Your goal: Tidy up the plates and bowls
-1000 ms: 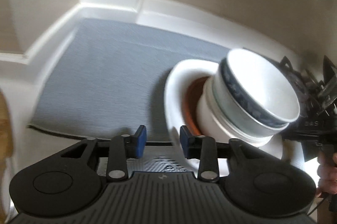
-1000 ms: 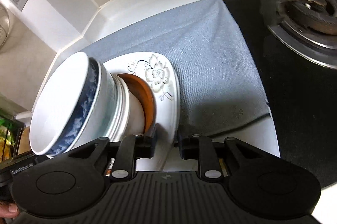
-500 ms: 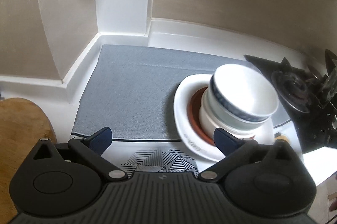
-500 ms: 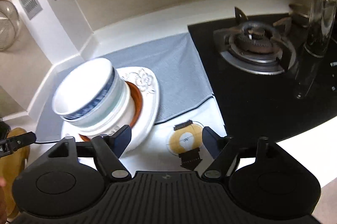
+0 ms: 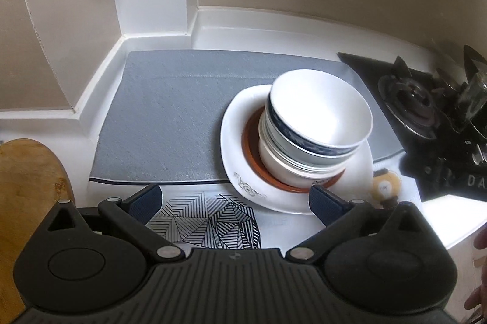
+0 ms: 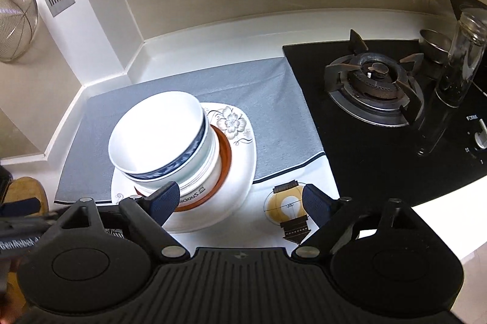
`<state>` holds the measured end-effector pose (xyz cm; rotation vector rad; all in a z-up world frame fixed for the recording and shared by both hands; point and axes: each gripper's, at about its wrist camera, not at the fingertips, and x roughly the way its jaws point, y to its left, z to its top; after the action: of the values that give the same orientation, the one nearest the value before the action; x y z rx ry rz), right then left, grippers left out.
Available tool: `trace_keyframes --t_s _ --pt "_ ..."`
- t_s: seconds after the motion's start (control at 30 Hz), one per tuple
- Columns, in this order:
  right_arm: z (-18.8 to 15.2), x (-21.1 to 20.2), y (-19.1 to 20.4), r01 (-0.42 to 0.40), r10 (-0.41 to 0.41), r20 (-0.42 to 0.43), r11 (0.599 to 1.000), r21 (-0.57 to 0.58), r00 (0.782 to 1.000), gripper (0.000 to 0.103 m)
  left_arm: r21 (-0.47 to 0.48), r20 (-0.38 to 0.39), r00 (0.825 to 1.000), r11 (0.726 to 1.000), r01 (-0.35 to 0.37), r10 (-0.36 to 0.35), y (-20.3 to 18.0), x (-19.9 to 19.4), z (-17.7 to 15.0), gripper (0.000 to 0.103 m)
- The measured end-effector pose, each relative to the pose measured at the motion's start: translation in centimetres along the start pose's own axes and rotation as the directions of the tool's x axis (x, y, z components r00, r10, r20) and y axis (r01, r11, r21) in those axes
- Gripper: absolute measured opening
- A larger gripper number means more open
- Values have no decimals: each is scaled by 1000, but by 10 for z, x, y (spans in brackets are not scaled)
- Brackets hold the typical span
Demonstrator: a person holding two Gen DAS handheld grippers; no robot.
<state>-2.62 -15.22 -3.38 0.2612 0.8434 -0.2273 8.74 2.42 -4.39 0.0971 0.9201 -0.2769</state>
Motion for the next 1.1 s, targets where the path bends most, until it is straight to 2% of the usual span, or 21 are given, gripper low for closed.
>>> trace_keyframes --t_s 0.3,0.53,1.1 --pt "-7 -5 23 35 -35 -4 998 -50 999 89 0 2 1000 1000 -9 9 1 -1 -4 103" --pt "-9 -10 29 44 -46 -16 996 -81 999 89 -12 17 1000 1000 15 -15 -3 -3 -5 103" --pt "-6 -7 37 21 -24 -26 995 -94 999 89 -24 30 1000 1000 10 -9 8 -4 0 103"
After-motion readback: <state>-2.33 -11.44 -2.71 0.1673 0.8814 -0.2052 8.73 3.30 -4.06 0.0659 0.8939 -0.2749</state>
